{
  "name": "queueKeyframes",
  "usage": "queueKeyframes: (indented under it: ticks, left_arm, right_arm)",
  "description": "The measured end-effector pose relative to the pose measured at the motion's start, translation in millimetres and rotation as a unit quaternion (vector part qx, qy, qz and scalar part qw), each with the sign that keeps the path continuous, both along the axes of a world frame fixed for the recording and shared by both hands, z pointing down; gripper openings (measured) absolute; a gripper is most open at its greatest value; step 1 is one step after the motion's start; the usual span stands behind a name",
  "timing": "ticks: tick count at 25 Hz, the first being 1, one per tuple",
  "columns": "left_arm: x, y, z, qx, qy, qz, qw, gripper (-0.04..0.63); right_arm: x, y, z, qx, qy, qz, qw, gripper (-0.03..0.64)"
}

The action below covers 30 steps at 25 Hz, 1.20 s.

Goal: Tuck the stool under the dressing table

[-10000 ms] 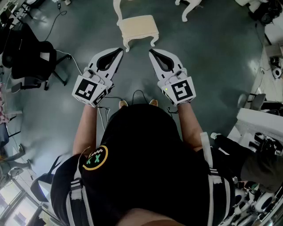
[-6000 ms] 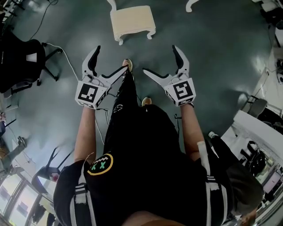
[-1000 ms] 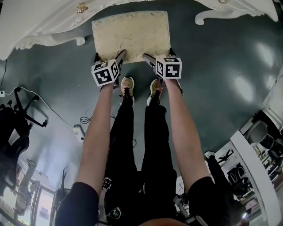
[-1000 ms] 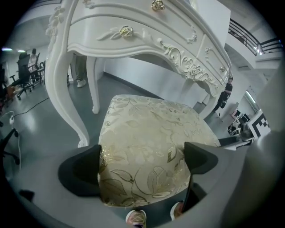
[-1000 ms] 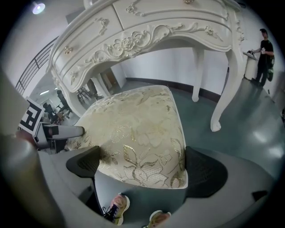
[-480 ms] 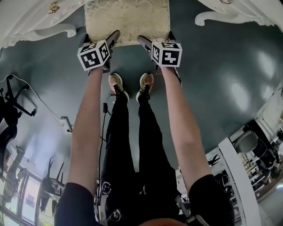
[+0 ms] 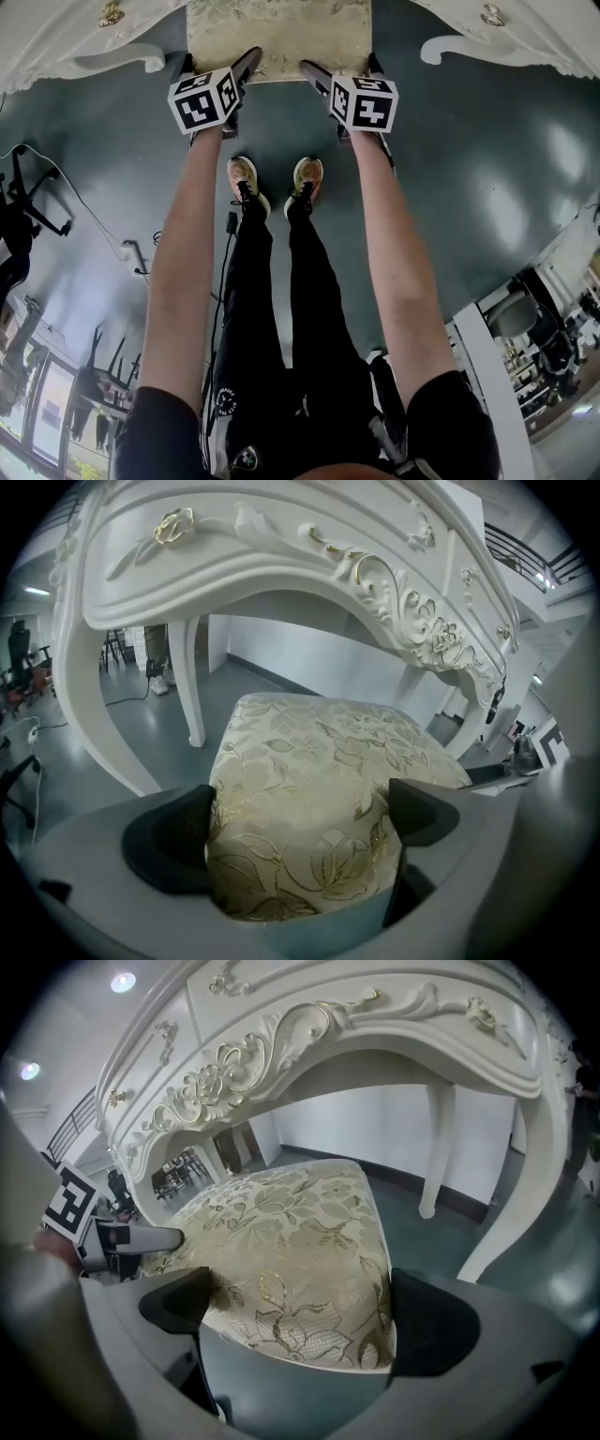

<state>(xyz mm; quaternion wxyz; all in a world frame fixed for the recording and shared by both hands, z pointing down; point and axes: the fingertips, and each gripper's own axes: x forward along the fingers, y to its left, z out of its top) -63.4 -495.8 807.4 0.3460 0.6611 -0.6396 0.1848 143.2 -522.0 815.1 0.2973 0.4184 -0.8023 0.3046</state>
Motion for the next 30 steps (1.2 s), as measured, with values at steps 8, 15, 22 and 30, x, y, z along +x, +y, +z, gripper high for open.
queueKeyframes:
  ticks: [8,15,22,30]
  left_arm:
    - [-3.3,-35.9,-1.7,0.018,-0.005,-0.005,0.9998,0.571]
    - [-5.5,-68.4,-4.2,0.029,-0.01,-0.015,0.9994,0.571]
    - [-9.5,-95.2,-5.9,0.034,-0.011,-0.011,0.9993,0.571]
    - [-9.7,-100.1,-6.8,0.037,-0.012,-0.013,0.9992,0.571]
  right_arm:
    - [-3.2,-37.5,-1.1,0.026,-0.008,0.003,1.0,0.601]
    - [-5.1,-73.5,-1.5,0.028,-0.007,-0.002,1.0,0.601]
    - [-10.3,-99.3,-3.1,0.033,-0.011,-0.002,0.999,0.601]
    - [-12.3,-105.4,-4.3,0.038,-0.015,-0.005,0.999,0.601]
